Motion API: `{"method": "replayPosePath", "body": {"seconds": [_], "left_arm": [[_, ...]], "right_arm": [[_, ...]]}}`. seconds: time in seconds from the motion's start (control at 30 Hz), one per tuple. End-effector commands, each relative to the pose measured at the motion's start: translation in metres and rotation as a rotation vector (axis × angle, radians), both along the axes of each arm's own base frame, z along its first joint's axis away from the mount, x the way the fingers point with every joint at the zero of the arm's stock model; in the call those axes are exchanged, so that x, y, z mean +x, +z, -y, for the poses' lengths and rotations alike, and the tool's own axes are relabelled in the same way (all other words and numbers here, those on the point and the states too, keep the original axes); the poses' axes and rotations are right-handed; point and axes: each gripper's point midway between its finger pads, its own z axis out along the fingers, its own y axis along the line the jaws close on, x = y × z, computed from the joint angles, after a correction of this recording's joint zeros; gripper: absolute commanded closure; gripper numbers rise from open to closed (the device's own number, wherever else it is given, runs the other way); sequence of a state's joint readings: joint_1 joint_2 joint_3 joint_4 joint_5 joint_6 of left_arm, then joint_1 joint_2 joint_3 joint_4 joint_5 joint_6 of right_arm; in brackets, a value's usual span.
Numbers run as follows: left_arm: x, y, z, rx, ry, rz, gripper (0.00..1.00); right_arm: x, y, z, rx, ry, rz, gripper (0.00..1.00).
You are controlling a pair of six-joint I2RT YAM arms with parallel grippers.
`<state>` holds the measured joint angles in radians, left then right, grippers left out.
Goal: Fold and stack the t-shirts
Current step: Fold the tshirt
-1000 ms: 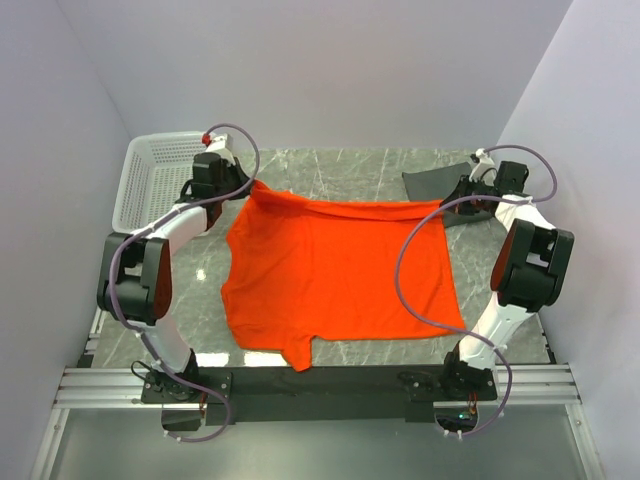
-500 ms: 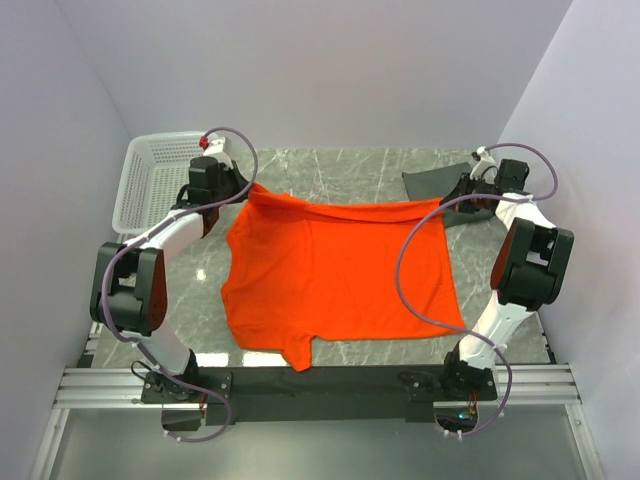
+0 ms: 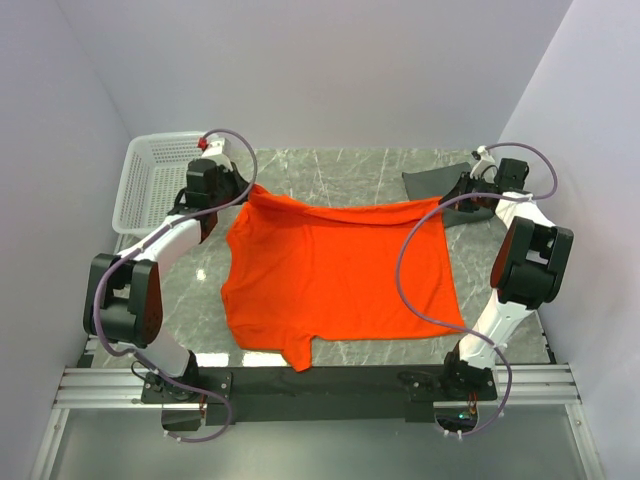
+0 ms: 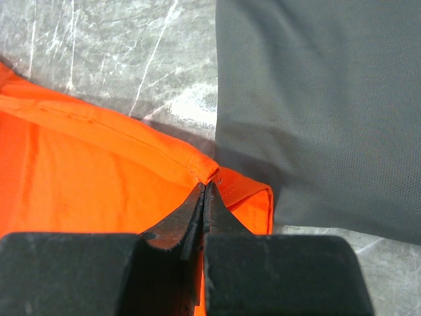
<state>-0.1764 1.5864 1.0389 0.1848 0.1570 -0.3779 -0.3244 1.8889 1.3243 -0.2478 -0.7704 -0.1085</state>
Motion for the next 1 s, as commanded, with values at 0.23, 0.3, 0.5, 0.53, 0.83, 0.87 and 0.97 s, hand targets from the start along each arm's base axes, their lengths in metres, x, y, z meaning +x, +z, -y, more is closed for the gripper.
{"method": "replayPosePath", "body": {"seconds": [0.23, 0.3, 0.5, 0.53, 0.83, 0.87, 0.97], "left_arm": [[-0.011, 0.004, 0.008, 0.037, -0.012, 0.013, 0.99], [-0.012, 0.001, 0.01, 0.039, -0.017, 0.008, 0.99], [-0.016, -0.003, 0.013, 0.057, -0.005, -0.003, 0.99], [-0.017, -0.003, 0.013, 0.06, -0.001, 0.0, 0.99], [-0.028, -0.001, 0.012, 0.102, 0.061, -0.003, 1.0], [-0.03, 0.0, 0.015, 0.102, 0.064, -0.002, 0.99], [-0.033, 0.0, 0.012, 0.109, 0.089, 0.0, 0.99]], "right_arm": [[0.013, 0.012, 0.003, 0.004, 0.008, 0.043, 1.0], [0.012, 0.012, 0.004, 0.003, 0.008, 0.044, 1.0], [0.012, 0.012, 0.003, 0.007, 0.01, 0.044, 0.99], [0.013, 0.013, 0.003, 0.007, 0.01, 0.045, 0.99], [0.013, 0.013, 0.003, 0.009, 0.01, 0.044, 0.99], [0.013, 0.013, 0.003, 0.009, 0.01, 0.045, 0.99], [0.013, 0.012, 0.003, 0.008, 0.012, 0.044, 1.0]]}}
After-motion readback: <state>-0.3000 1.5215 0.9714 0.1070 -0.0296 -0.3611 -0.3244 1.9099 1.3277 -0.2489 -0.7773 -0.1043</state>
